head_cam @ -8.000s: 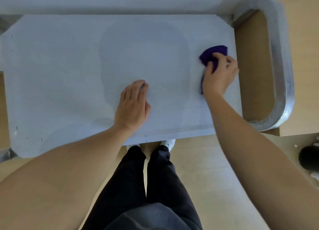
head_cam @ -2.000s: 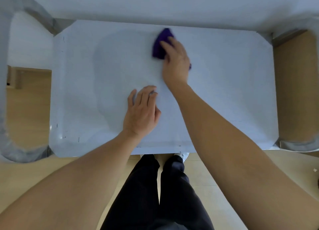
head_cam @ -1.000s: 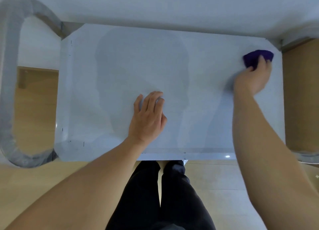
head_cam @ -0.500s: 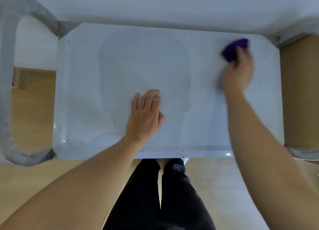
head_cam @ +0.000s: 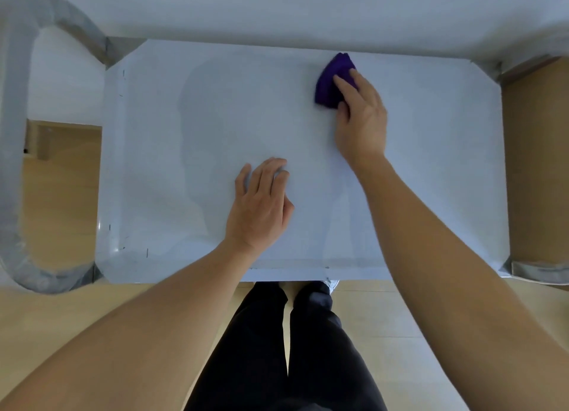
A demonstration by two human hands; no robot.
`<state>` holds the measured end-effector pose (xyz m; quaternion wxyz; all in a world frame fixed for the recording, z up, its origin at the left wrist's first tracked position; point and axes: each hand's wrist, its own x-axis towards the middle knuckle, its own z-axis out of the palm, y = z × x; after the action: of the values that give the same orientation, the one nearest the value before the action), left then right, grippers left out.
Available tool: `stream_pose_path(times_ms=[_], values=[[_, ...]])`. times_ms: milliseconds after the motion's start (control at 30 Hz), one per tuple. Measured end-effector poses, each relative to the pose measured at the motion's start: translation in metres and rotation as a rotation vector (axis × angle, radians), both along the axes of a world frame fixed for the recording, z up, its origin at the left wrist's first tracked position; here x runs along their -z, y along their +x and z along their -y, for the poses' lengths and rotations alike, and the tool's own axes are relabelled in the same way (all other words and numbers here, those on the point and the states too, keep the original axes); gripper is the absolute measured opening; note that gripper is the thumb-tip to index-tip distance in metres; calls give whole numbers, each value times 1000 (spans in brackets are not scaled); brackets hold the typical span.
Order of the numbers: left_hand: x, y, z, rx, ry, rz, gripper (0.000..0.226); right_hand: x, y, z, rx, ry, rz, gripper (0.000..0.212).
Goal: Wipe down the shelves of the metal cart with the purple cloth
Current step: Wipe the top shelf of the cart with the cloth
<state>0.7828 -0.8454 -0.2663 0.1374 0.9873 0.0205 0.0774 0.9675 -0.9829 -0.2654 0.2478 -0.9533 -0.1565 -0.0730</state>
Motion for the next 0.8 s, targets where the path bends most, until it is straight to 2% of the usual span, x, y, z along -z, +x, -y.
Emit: stream_pose_path(times_ms=[67,200,267,333,500,567,633,733,800], values=[[1,0,1,0,2,-2,33,-1,13,41,166,-1,16,49],[2,0,2,-1,21,6,34,-11,21,88,699,43,-143,51],[2,0,2,-1,24,13,33,-10,19,67,747,-17,-141,52],[2,0,3,1,30,21,33,-6,16,19,621,-2,-150,53],[7,0,0,9,71,13,37,-1,-33,-117,-216,49,-127,48],[8,-1,-1,17,80,14,36,0,-40,-129,-412,-2,-148,47],[6,0,0,7,60,31,32,2,-31,-117,-390,-27,-121,47],[3,0,0,12,29,29,31,1,-13,-84,-173,-38,-87,51],[3,0,-1,12,20,34,29,-5,-13,-66,-101,-66,-125,52]])
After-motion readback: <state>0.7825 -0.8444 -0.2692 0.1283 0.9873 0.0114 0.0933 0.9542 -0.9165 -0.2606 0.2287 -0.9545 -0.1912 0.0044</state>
